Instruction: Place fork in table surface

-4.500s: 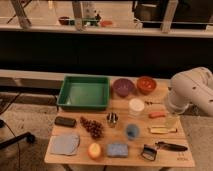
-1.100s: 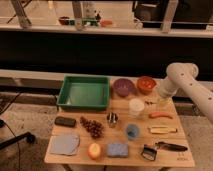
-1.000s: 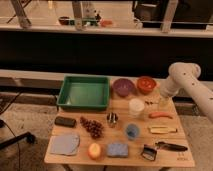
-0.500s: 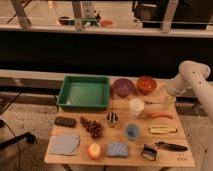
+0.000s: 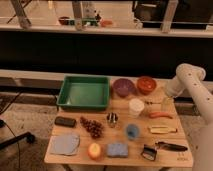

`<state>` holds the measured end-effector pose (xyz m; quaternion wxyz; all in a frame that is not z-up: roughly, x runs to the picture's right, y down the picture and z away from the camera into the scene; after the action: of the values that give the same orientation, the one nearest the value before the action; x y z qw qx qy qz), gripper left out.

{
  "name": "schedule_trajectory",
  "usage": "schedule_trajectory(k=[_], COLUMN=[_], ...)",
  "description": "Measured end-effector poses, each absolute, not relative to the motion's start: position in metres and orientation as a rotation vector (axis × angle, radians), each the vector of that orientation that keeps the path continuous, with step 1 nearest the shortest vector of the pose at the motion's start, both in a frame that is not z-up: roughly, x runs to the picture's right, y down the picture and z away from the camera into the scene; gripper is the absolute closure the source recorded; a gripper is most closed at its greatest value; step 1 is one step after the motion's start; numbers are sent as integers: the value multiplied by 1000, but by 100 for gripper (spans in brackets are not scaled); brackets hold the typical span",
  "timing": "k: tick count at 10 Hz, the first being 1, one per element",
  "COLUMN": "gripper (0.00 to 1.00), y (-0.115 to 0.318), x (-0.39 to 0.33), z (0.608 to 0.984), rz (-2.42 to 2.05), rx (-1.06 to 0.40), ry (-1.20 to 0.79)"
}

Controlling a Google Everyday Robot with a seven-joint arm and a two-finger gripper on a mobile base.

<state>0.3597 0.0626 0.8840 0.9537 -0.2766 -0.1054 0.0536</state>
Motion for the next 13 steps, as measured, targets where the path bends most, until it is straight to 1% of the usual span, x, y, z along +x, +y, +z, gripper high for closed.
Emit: schedule_trajectory(k=[6, 13], gripper=[20, 20], y=[70, 83], x=[362, 368], z=[917, 939], rz=[137, 162], rx=[-576, -608], ry=[-206, -179])
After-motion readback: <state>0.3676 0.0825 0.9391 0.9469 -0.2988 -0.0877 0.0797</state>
